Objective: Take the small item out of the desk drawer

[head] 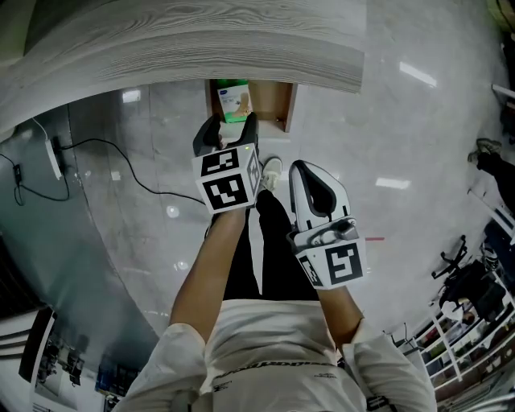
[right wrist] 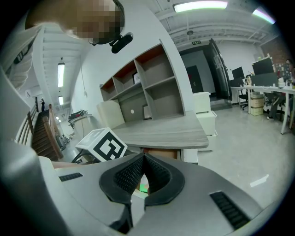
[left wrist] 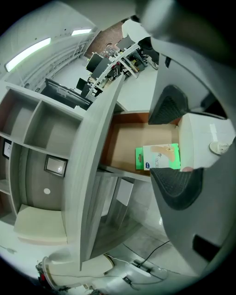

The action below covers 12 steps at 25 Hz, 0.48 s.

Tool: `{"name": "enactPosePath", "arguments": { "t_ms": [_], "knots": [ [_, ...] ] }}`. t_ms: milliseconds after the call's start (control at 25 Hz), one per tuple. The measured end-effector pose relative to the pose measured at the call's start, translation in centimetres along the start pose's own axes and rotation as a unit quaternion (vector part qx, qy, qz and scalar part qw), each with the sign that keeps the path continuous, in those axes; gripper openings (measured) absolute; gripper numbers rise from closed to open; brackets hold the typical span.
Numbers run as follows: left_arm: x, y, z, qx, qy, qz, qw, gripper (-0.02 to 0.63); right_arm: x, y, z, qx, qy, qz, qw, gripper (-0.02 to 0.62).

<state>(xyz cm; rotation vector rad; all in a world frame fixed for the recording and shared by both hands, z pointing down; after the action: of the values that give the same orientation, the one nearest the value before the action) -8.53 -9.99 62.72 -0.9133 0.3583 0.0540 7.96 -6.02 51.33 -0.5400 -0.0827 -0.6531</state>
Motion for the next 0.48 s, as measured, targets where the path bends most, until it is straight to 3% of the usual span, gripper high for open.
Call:
{"name": "enactPosePath", "arguments": {
  "t_ms": [200,480],
  "knots": [
    [0.1,-1.2,0.2,-0.021,0.005,0.005,0.9998,0.374,0.1,0.1,0.6,-0.008,-0.005,0.005,1.000,0.031],
    [-0.1,-3.3,0.3,-0.050,-0.002,0.000,0.9987,0.413,0.1,-0.4,1.2,-0.016,-0.010,0.004,1.000,0.031]
  ]
}}
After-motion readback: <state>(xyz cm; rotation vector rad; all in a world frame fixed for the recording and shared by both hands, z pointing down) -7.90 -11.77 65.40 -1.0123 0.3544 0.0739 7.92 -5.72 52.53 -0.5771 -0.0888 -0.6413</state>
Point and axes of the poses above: the fingertips, and each gripper's own axes: y backward along the fingers, x to its right, z out of its underside, the point moved 8 cm from there along y, backward along the fingers, and after that the axes turned 2 degrees about z, right-handed, at the moved point
